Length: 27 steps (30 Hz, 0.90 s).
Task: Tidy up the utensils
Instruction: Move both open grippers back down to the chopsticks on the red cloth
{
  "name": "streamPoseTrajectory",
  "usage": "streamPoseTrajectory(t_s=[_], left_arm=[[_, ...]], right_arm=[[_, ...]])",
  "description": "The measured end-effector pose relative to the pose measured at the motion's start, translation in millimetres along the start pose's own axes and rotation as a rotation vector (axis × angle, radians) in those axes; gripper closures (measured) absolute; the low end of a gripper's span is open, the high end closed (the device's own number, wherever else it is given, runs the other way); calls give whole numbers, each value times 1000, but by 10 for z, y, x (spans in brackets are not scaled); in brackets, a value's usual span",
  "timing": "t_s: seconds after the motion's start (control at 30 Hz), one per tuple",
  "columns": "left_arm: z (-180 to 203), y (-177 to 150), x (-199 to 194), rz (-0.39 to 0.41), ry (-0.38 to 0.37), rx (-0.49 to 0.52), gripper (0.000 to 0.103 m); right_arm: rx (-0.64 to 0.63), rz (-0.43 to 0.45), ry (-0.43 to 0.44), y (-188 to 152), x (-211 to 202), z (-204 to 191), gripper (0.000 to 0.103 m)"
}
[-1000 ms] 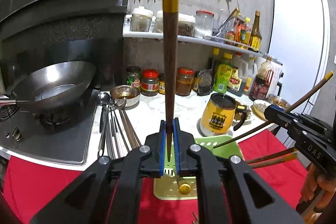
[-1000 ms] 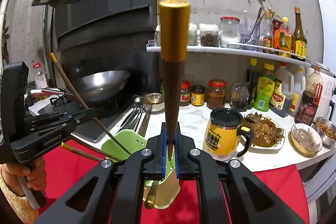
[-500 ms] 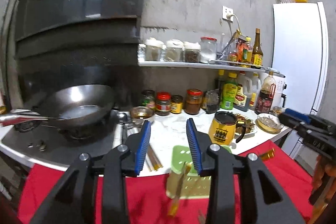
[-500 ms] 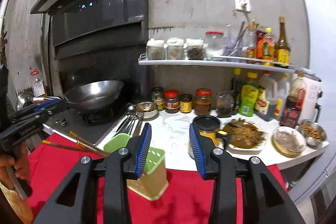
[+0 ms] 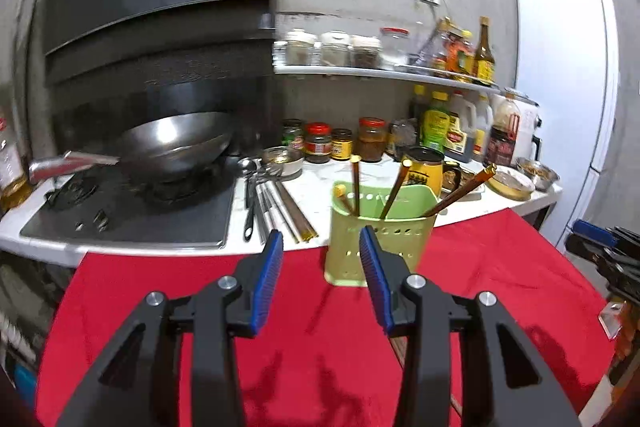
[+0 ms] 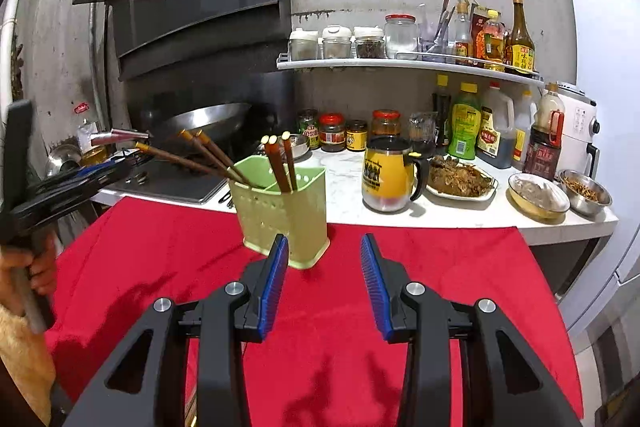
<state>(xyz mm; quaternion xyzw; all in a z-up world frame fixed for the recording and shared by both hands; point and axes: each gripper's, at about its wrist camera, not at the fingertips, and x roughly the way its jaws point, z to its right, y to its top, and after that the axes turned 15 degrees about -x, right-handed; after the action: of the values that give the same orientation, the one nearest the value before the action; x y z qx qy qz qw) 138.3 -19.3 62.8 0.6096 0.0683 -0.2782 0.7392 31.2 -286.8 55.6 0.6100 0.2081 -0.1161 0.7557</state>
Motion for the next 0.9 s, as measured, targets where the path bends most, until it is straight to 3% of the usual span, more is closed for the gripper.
streamPoseTrajectory(t_s=[0.17, 0.2, 0.4, 0.57, 0.63, 0.67, 0.7, 0.9], left_arm=[[34, 151, 331, 17, -3, -27, 66], [35, 164, 357, 16, -4, -28, 90], [132, 454, 354, 79, -36, -35, 96], [359, 657, 450, 95, -43, 5, 94], [348, 657, 447, 91, -45, -6, 81], [323, 643, 420, 97, -44, -15, 69], [295, 624, 384, 105, -42, -21, 67], [16, 375, 6, 118, 27, -50, 67]], right_arm=[[-1, -13, -12, -91, 11, -9, 63], [2, -15, -13, -100, 19, 6, 63], [18, -31, -19, -134, 131, 91, 63], [29, -43, -10, -165, 218, 112, 63], [30, -45, -9, -180, 219, 112, 63], [28, -47, -9, -189, 213, 108, 63], [27, -47, -10, -191, 208, 106, 63], [18, -65, 17, -282, 174, -6, 63]])
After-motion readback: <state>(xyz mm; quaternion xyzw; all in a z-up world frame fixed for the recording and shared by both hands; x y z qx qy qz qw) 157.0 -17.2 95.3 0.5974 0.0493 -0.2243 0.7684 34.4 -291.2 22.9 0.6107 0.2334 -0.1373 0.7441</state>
